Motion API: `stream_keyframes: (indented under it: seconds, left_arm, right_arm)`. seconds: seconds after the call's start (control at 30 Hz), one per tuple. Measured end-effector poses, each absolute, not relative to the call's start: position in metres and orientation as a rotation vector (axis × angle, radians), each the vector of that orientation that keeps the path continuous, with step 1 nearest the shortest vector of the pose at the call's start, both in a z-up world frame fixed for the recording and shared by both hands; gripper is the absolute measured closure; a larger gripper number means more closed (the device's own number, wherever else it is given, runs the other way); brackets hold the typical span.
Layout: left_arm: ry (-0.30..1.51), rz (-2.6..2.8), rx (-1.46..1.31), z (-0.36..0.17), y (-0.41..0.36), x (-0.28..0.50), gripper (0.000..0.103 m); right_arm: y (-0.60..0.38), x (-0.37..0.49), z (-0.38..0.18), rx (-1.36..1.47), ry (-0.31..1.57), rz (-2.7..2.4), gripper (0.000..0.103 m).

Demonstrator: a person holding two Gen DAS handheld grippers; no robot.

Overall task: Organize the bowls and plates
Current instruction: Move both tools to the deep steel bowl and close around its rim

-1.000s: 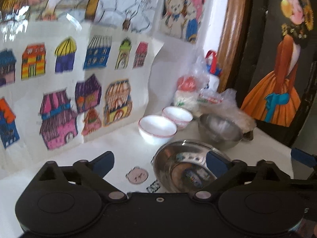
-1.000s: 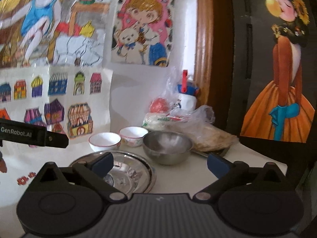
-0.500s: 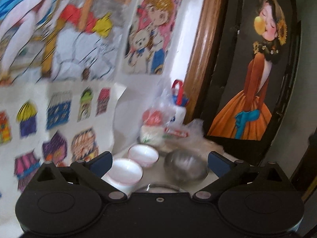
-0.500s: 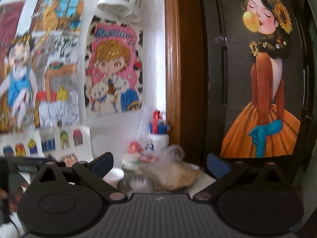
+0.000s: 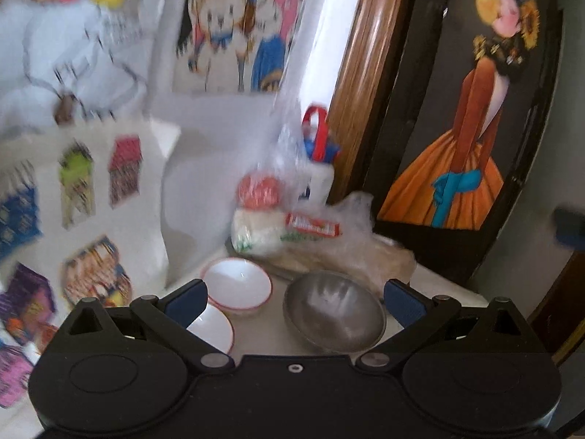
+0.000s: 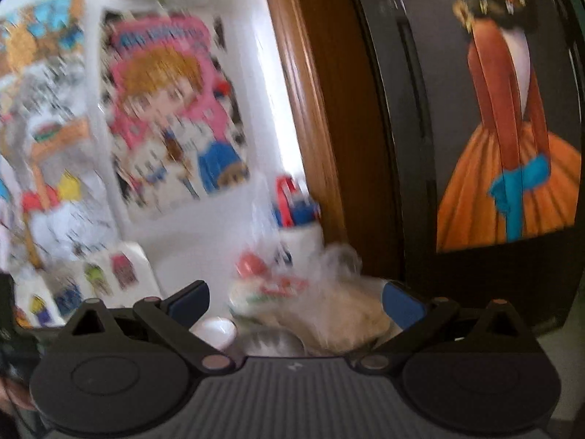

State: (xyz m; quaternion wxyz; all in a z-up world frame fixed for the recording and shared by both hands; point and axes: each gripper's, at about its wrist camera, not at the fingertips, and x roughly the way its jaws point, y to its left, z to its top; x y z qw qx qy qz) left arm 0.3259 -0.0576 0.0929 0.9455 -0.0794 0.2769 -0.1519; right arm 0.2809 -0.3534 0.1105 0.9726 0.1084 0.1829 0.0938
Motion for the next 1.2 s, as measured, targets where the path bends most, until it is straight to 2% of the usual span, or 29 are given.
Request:
stream_keyframes:
  seconds: [0.53,0.9,1.0,1.2]
  left_arm:
    - [0.78,-0.299,-0.232,0.021,-0.091,0.414,0.001]
    - [0.809,-0.287,-0.27,0.006,-0.09,0.426,0.001]
    - [0.812,-0.288,-0.281,0.005,-0.09,0.426,0.002]
    - [0.82,-0.297,-0.31,0.001,-0.087,0.427,0.016]
  right_arm:
    - [-0.356,0.367,-0.011,0.443,0.632,0.187,0.0]
    - [-0.349,0.381,-0.032,0.477,0.669,0.185,0.001]
    - [-0.347,0.383,-0.035,0.486,0.679,0.193,0.009]
    - [-0.341,0.385,-0.039,0.487,0.685,0.206,0.022]
